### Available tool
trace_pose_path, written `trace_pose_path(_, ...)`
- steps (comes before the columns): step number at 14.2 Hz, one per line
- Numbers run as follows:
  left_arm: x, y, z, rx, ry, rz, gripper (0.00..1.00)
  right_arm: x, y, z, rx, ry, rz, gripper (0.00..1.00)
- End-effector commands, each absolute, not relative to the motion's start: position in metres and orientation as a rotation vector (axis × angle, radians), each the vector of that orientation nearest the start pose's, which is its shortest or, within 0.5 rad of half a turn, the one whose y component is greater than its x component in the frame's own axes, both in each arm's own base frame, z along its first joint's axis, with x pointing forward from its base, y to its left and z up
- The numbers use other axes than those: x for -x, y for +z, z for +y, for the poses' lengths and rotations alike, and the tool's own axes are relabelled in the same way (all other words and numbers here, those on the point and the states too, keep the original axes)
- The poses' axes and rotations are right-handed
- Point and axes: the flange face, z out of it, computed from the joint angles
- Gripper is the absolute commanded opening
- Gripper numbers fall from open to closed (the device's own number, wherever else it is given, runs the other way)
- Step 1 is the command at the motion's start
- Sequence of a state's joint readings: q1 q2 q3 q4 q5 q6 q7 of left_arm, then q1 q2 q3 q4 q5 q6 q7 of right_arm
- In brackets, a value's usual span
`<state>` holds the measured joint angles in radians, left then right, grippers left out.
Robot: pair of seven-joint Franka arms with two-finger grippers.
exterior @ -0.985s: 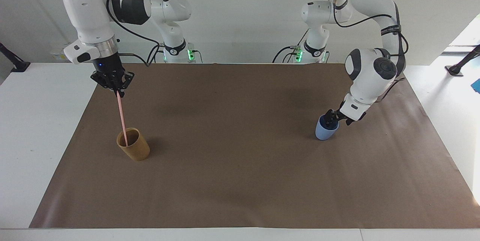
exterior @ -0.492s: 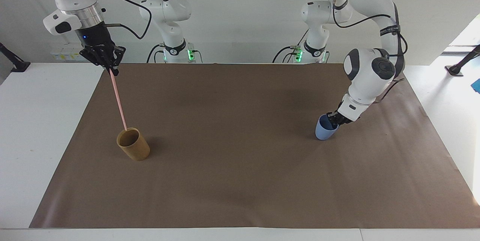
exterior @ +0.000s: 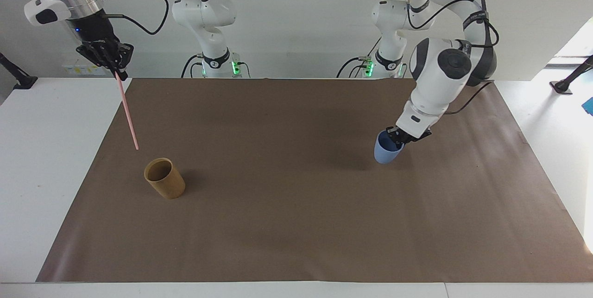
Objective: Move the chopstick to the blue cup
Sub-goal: 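Carry the blue cup toward the table center while the right gripper follows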
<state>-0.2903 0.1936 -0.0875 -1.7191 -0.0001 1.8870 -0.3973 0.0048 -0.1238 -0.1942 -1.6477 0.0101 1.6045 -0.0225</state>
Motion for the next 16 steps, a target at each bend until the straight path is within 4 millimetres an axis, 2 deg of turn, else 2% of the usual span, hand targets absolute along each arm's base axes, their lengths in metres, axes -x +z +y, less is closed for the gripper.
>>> trace_pose_path(1, -0.554, 0.472, -0.302, 3.135, 0.041, -0.064, 0.00, -0.507, 0.656, -0.123, 3.075, -0.086, 0.348, 0.00)
trace_pose_path(3, -0.525, 0.470, -0.353, 3.155, 0.062, -0.038, 0.00, -0.504, 0.652, -0.123, 3.054, -0.042, 0.461, 0.00)
trace_pose_path(4, -0.510, 0.456, -0.379, 3.143, 0.083, -0.038, 0.00, -0.504, 0.651, -0.116, 3.016, -0.024, 0.529, 0.00)
trace_pose_path(6, -0.497, 0.442, -0.422, 3.157, 0.064, -0.002, 0.00, -0.503, 0.651, -0.106, 2.935, 0.013, 0.656, 0.00)
trace_pose_path(8, -0.500, 0.431, -0.445, 3.167, 0.054, 0.005, 0.00, -0.501, 0.648, -0.094, 2.885, 0.067, 0.794, 0.00)
trace_pose_path(10, -0.505, 0.427, -0.457, 3.179, 0.033, -0.017, 0.00, -0.503, 0.640, -0.066, 2.780, 0.139, 0.959, 0.00)
trace_pose_path(12, -0.507, 0.412, -0.470, 3.183, 0.023, -0.032, 0.00, -0.506, 0.641, -0.032, 2.718, 0.174, 1.074, 0.00)
trace_pose_path(15, -0.510, 0.393, -0.476, 3.169, 0.009, -0.038, 0.00, -0.512, 0.639, 0.008, 2.683, 0.170, 1.154, 0.00)
trace_pose_path(16, -0.512, 0.394, -0.477, 3.182, -0.010, -0.042, 0.00, -0.514, 0.637, 0.018, 2.651, 0.170, 1.204, 0.00)
